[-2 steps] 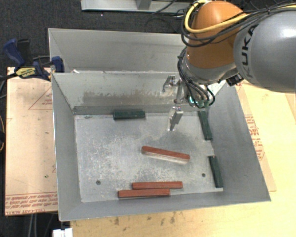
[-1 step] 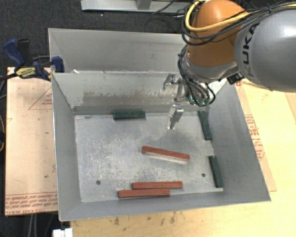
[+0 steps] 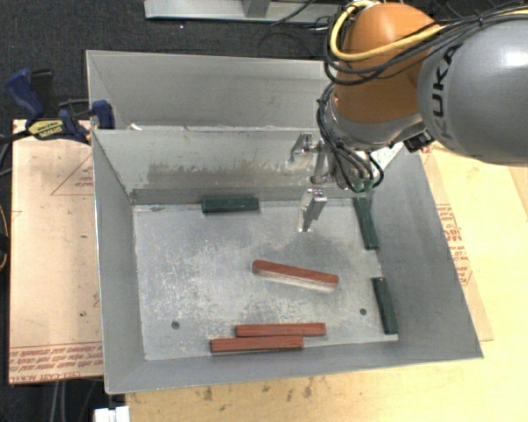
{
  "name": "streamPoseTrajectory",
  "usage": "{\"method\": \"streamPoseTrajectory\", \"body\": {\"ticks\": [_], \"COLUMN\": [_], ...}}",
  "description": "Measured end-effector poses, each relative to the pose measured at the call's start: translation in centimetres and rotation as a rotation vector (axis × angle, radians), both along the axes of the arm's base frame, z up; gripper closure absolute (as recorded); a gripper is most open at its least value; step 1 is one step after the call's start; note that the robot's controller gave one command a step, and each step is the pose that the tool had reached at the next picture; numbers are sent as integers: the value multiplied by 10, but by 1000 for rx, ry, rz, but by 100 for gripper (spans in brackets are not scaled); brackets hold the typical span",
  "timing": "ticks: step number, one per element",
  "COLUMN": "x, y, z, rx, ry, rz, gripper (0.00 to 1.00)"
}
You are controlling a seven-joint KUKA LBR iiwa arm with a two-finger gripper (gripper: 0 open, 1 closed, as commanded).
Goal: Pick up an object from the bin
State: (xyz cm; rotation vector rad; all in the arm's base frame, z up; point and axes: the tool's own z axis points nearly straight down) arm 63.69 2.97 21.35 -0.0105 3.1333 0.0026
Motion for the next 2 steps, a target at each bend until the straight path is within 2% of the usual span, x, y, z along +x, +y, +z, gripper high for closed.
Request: {"method": "streamPoseTrajectory", "body": {"ticks": [1, 2], "x": [-12, -13], "y": [-7, -8], "z": [-18, 3], "rx": [-1, -1], "ry": [21, 7], "rz": [-1, -18], "gripper": [0, 0]}}
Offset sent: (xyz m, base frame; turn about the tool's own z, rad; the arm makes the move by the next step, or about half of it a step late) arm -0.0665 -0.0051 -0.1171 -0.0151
